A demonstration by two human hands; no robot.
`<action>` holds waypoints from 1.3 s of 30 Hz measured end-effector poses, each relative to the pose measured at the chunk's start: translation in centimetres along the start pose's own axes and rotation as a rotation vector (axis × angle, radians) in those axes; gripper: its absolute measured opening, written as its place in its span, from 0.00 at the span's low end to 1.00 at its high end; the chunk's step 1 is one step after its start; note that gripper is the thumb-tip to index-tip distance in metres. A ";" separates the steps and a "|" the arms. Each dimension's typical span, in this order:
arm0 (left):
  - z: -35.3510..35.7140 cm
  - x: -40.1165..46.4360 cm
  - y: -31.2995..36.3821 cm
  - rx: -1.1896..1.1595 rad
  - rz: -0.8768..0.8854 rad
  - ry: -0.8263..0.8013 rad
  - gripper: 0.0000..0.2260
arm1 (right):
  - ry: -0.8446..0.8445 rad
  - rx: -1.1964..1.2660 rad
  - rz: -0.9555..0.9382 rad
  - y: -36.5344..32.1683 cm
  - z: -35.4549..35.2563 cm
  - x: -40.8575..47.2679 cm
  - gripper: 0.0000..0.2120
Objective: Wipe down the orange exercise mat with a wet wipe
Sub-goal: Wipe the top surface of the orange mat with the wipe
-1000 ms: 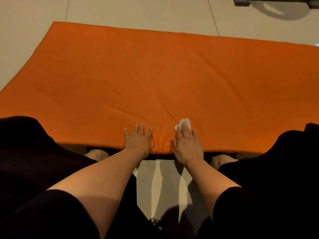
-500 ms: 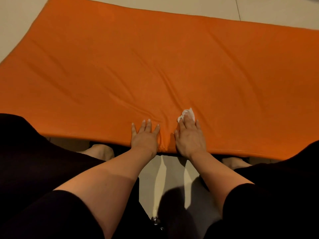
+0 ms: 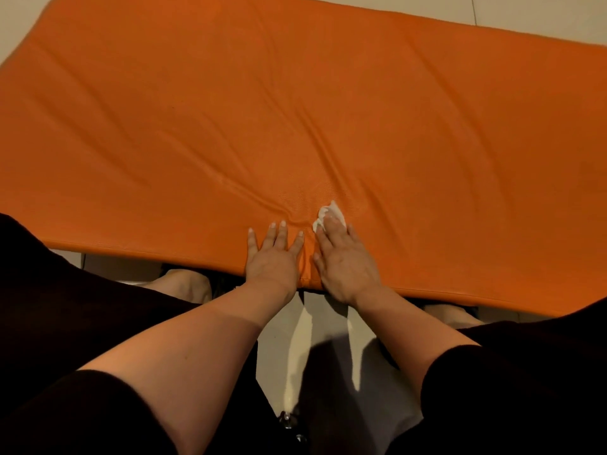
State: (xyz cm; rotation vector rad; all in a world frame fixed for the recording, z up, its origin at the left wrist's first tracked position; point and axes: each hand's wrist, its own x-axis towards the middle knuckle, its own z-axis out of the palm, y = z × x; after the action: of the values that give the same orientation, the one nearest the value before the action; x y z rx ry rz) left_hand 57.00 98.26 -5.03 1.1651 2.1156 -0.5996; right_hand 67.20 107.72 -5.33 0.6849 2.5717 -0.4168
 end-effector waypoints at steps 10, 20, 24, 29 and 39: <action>-2.3 -0.1 0.0 -0.001 0.015 0.045 0.25 | -0.004 -0.127 0.111 4.1 -2.7 2.6 0.30; -8.8 6.0 -2.1 -0.179 0.103 0.158 0.48 | 0.045 -0.017 0.216 7.0 -4.4 5.1 0.29; -9.2 8.4 -3.0 -0.069 0.122 0.093 0.57 | 0.080 0.061 -0.047 3.5 -3.2 5.1 0.38; -8.7 9.8 -2.9 -0.102 0.104 0.027 0.60 | 0.069 -0.053 -0.084 6.2 -3.5 6.8 0.37; -13.5 10.9 -3.8 0.291 0.176 -0.168 0.58 | -0.281 -0.303 -0.455 8.0 -7.5 6.6 0.39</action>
State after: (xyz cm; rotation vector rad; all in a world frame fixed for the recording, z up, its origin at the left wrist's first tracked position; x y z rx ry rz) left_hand 45.11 111.34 -3.25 1.3895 1.8031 -0.9104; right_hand 63.81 119.93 -3.49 -0.0676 2.4282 -0.2308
